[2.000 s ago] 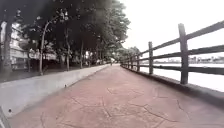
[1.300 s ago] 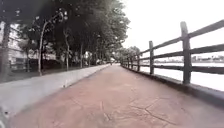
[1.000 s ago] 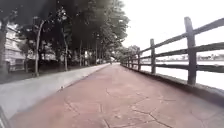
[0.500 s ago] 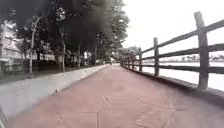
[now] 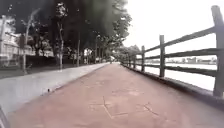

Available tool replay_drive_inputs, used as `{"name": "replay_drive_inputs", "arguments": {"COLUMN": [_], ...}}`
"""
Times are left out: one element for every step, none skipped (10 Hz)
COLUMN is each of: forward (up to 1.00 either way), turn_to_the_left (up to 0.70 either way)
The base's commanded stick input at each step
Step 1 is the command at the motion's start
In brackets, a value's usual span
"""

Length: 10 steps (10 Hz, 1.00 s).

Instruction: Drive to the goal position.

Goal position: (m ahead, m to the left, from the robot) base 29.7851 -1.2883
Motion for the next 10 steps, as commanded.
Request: {"name": "replay_drive_inputs", "arguments": {"forward": [0.85, 0.85, 0.85, 0.85, 0.91, 1.0, 1.0, 1.0, 1.0, 1.0], "turn_to_the_left": [0.0, 0.0, 0.0, 0.0, 0.0, 0.0, 0.0, 0.0, 0.0, 0.0]}}
